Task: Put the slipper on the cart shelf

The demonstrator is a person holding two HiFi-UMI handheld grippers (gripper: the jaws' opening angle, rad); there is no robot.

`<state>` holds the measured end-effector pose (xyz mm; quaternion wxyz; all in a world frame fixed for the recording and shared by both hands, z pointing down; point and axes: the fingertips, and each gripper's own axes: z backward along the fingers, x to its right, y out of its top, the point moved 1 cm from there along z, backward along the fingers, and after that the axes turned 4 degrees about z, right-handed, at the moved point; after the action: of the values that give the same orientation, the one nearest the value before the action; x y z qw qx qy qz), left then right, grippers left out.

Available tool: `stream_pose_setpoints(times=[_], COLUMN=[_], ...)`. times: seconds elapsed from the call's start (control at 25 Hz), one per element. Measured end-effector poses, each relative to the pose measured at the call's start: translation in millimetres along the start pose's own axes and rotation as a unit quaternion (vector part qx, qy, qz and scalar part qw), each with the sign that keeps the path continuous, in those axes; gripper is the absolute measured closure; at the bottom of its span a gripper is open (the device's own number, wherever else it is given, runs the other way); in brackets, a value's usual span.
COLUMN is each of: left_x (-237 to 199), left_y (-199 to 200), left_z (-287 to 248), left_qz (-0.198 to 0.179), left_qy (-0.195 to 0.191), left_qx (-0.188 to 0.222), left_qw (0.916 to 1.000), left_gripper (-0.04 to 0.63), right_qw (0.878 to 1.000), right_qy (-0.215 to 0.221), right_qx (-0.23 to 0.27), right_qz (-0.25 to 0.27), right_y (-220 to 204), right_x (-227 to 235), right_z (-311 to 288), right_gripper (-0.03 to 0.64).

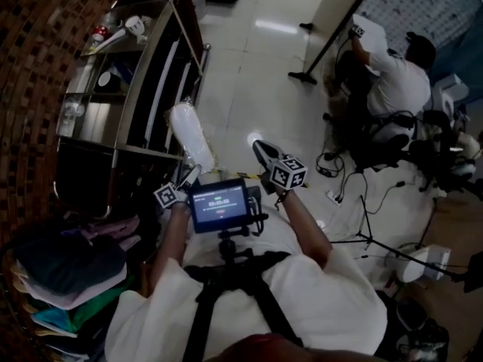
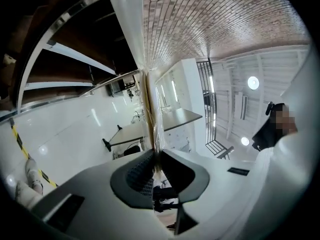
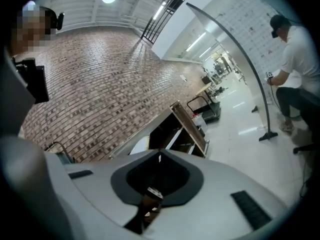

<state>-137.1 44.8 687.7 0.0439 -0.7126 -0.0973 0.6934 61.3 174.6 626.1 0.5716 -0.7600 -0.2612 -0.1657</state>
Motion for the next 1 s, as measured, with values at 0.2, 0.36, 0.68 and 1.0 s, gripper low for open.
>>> stream_pose_setpoints(times=[0.2,0.36,0.68,1.0], left_x=[-3.5,-18.7,-34.1,-33.4], left_y=[36.9,64.8,104.1,130.8], left_z=[-49.2,-76.9,-121.9,-151.4], left_qz=[0.008,0.035,0.009,0.013], left_qy=[-0.017,-0.016,-0.024,-0.008], left_qx=[-0.015,-0.027,-0.072,-0.039], left_qw=[0.9997,0.9989,0.9971,0.9991], left_gripper=[0.548,0.548,0.548,0.548], right_qw=[1.0,0.999,0.999,0.999], right_qy=[-0.028,-0.045,-0.04,0.02], right_qx=[0.006,0.012,0.01,-0.028], right_qz=[-0.005,-0.003,0.009,0.041], right_y=[33.5,58.3,93.2,134.0], right_x=[36.0,54.4,83.3,112.0], right_z=[-19.5,-48.2,-109.3,-176.6], right_gripper=[0.594,0.594,0.594,0.594])
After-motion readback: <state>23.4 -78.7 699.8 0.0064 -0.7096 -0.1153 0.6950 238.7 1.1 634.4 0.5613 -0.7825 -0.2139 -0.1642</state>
